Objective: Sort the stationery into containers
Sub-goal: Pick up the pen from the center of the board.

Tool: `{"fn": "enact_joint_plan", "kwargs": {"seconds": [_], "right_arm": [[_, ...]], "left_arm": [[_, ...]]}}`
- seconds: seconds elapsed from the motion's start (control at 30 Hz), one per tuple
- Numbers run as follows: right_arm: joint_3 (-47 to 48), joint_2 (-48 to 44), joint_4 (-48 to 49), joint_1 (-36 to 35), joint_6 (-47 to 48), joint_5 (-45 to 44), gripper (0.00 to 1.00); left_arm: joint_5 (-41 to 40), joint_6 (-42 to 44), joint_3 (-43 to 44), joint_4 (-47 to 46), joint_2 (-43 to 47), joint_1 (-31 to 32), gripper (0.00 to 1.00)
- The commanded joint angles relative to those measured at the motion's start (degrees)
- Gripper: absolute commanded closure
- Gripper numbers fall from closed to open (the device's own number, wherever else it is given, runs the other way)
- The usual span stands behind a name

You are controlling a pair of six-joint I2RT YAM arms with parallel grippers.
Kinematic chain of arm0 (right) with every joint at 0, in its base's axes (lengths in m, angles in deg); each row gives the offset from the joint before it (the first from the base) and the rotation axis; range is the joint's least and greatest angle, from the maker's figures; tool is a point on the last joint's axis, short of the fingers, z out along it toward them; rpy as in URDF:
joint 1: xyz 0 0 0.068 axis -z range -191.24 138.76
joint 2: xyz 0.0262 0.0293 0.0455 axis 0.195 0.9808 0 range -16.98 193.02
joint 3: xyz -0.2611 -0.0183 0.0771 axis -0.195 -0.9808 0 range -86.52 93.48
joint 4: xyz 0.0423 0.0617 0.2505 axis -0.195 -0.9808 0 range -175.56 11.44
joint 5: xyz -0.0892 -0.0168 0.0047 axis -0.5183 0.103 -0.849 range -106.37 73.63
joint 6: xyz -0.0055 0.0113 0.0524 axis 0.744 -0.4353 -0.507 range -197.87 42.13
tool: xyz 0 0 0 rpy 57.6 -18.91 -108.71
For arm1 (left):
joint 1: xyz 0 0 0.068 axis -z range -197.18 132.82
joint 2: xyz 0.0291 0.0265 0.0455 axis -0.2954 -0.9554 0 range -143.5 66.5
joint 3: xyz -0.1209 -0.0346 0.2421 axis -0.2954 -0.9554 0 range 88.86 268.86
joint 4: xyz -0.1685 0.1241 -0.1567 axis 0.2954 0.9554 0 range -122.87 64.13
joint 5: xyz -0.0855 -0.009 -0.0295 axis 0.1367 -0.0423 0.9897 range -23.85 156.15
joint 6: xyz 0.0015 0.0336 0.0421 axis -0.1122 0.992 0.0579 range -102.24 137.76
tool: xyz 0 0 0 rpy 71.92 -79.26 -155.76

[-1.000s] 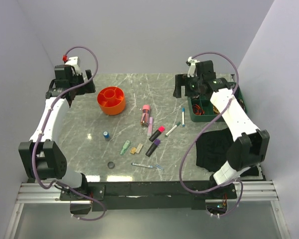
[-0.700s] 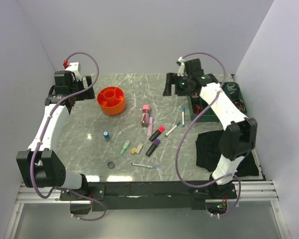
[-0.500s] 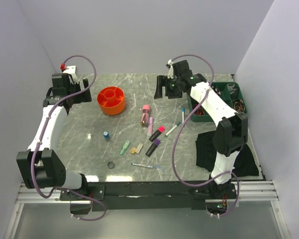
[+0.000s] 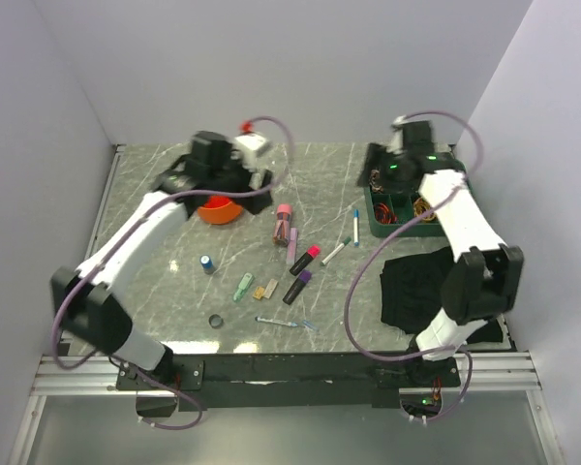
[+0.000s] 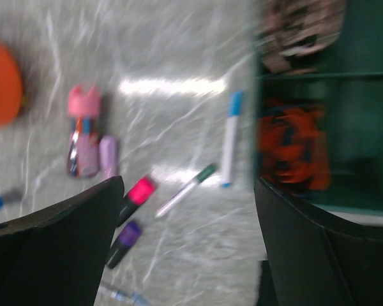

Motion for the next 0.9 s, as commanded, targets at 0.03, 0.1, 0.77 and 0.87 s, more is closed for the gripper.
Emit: {"fn": "enact_joint_plan", "kwargs": {"seconds": [0.03,0.1,0.77,0.87], "right_arm": [[-1.41,-8.97,3.45,7.11,4.91,-2.49,0.07],[-2.64,-12.38,4.17,8.18,6.93,-2.85,0.06],[-10.20,-27.26,5.93,17.32,10.98,0.31,0.02],[-10.47,-27.17,6.36,17.58,11.25,0.32,0.02]], "left_arm": [[-4.51,4.54,10.77,2.65,-12.80,10.32,0.10],[-4.16,3.67,15.79,5.54,-19.75,13.22,0.14],[-9.51,3.23,19.23,6.61,-37.08,21.93,0.29],[-9.08,2.35,20.46,6.53,-38.84,22.55,0.31]]}}
